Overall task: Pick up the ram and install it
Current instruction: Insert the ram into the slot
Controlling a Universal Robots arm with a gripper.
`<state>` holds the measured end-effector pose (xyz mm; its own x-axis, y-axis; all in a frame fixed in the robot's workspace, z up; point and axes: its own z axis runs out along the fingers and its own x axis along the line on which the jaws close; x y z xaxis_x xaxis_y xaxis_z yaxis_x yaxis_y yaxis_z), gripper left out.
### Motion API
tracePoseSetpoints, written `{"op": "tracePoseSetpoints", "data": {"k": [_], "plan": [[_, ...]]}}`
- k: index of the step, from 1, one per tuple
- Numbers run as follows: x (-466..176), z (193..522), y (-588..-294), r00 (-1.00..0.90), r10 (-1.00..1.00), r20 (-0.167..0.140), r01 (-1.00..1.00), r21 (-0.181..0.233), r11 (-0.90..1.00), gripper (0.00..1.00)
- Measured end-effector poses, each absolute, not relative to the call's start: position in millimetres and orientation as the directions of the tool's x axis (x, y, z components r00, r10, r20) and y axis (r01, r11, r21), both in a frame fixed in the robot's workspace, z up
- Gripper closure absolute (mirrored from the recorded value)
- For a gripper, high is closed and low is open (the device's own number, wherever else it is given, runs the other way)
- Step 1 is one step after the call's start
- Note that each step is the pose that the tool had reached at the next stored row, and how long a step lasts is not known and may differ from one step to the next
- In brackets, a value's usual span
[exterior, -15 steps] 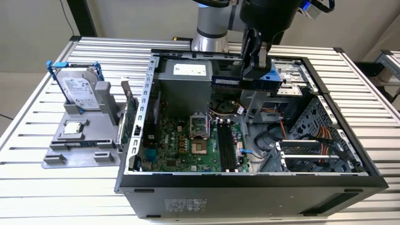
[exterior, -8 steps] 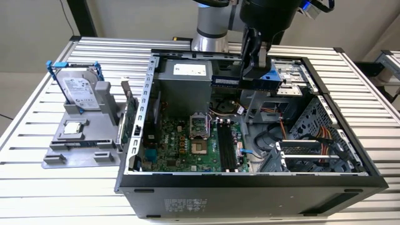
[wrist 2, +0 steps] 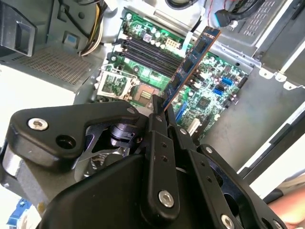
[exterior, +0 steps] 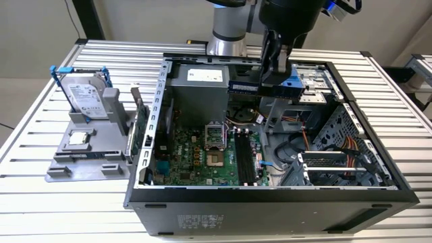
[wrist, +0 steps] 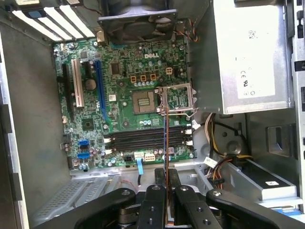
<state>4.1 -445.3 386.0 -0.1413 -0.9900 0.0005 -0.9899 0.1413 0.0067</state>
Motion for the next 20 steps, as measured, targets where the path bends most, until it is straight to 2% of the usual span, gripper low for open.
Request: {"op": "tracePoseSetpoints", "data": {"k": [20], "plan": [[4.1, 386.0, -445.3, -0.245, -0.970, 0.001, -0.970, 0.007, 0.245, 1.00]]}}
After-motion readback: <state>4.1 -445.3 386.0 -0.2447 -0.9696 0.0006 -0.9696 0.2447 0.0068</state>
